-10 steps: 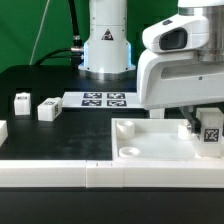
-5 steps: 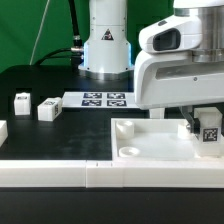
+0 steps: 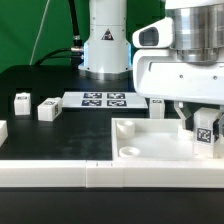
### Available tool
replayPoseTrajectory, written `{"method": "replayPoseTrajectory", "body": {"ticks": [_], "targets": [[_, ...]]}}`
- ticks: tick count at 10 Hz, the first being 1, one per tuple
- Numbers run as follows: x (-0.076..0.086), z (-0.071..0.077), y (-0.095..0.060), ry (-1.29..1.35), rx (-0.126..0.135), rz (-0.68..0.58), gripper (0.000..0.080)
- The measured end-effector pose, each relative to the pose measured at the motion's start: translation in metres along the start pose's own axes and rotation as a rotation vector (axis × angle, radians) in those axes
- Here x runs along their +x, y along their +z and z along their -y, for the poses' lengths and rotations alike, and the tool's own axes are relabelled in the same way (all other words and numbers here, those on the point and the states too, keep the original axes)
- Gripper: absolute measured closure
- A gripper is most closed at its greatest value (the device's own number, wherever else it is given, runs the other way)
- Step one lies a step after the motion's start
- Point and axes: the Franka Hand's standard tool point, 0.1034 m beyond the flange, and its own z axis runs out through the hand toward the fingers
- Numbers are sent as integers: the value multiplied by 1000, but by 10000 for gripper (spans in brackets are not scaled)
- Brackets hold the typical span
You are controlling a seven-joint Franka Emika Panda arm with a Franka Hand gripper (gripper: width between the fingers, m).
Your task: Assemble one leg
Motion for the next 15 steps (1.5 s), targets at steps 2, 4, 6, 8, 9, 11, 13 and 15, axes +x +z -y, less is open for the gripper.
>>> {"method": "replayPoseTrajectory", "body": {"ticks": [2,4,6,8,9,11,13,15], "targets": [[-2,-3,0,285,15,-6,508],[-3,-4,0,475,14,-5,508],[-5,-4,0,627,14,5,508],[-6,-3,0,762,16,16,508],[-6,-3,1,755,15,16,508],[-6,-3,2,690,15,16,218],[-5,-3,1,495,18,14,162],[-6,-1,1,221,11,12,153]]}}
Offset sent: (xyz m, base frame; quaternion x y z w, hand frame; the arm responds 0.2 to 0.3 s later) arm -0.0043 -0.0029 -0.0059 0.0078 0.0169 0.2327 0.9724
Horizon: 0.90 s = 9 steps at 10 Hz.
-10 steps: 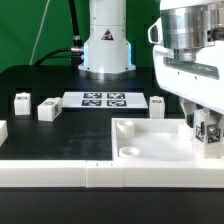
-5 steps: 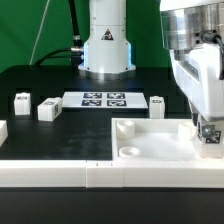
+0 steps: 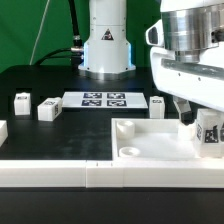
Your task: Assemble one leg
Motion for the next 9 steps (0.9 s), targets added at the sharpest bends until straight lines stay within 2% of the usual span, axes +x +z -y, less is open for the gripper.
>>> {"method": "replayPoseTrajectory", "body": {"ticks": [1,3,4,5,7,9], "targets": [[-2,1,0,-184,-12,-7,151],[-8,2,2,-401,-20,-6,151],[-10,3,2,-539,-47,-6,151],[-11,6,2,-602,-57,-5,151],[-12,8,1,-812,-71,-12,151],[-9,7,1,-968,-73,-8,151]]}}
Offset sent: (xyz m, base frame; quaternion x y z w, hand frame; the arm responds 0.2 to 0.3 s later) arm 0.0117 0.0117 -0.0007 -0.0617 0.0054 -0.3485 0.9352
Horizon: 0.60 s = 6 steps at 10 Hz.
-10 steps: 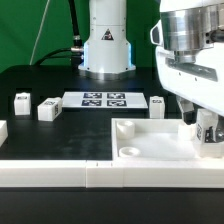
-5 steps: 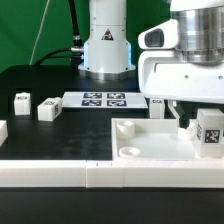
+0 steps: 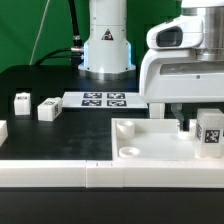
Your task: Assemble one leg
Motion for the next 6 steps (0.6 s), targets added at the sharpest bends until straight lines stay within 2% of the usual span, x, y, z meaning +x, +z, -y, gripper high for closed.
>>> {"method": "replayPoseTrajectory", "body": {"ticks": [1,2,3,4,6], "targets": [[0,0,0,-24,1,0,271],[0,1,0,-16,1,0,271],[0,0,0,-17,1,0,411],[0,0,0,-16,0,0,508],[0,-1,0,-10,0,0,507]]}}
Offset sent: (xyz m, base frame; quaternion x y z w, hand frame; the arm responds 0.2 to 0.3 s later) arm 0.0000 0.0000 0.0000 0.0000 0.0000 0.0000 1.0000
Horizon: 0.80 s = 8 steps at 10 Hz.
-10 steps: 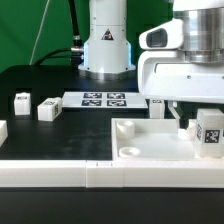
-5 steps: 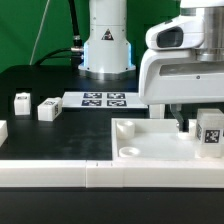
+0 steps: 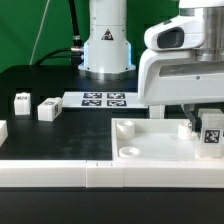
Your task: Assemble one leg
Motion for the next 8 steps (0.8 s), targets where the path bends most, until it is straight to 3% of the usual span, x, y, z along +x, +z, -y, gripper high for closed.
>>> {"method": "replayPoseTrajectory", "body": {"ticks": [4,8], "targets": [[1,-4,0,359,29,2,507],[-1,-5,-1,820,28,3,507]]}}
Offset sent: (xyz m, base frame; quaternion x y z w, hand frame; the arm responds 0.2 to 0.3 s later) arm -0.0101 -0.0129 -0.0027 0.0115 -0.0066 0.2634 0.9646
